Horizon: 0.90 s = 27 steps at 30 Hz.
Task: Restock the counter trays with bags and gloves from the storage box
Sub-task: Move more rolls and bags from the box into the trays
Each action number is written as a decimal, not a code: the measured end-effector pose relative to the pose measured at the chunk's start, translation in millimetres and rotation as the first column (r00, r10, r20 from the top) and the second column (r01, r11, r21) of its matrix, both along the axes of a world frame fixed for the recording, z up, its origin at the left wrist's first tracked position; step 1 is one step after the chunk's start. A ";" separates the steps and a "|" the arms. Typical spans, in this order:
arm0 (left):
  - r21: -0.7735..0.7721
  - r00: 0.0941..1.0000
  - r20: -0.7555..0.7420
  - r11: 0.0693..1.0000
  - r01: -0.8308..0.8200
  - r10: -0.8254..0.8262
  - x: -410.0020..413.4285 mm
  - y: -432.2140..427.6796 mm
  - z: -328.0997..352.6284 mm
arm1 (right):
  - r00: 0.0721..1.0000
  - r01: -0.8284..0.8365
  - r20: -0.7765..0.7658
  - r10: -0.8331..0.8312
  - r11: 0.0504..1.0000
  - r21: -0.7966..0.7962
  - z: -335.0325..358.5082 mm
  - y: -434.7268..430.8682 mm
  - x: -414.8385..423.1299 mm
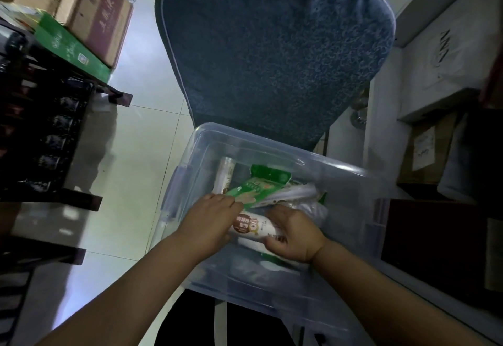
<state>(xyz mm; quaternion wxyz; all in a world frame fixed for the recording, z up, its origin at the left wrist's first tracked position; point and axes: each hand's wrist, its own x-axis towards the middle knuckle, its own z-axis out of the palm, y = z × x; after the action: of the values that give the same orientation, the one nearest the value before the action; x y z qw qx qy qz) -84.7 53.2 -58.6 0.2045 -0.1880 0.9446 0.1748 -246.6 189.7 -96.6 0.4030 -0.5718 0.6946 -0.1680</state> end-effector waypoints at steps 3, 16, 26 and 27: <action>-0.089 0.994 0.086 0.994 -0.060 0.067 -2.3 -11.8 9.6 | 0.961 0.228 -0.152 -0.232 0.973 -0.042 -22.6 2.2 -12.9; -0.237 0.943 0.110 0.930 -0.282 0.314 31.7 -34.0 -0.3 | 0.818 0.152 -0.569 0.080 0.925 0.349 -118.0 6.5 -53.2; -0.183 0.955 -0.012 0.938 -0.294 0.297 25.8 -27.1 33.5 | 0.871 0.451 -0.429 -0.238 0.734 0.509 -59.6 63.5 -28.9; -0.176 0.955 -0.033 0.939 -0.296 0.295 26.0 -27.0 40.3 | 0.871 0.455 -0.429 -0.240 0.725 0.517 -48.7 70.3 -24.8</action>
<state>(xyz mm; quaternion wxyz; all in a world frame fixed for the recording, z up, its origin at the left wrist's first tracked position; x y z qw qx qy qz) -58.7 26.3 -18.3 0.1554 -0.3448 0.9181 0.1183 -271.4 260.0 -145.3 0.4010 -0.2902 0.8645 0.0874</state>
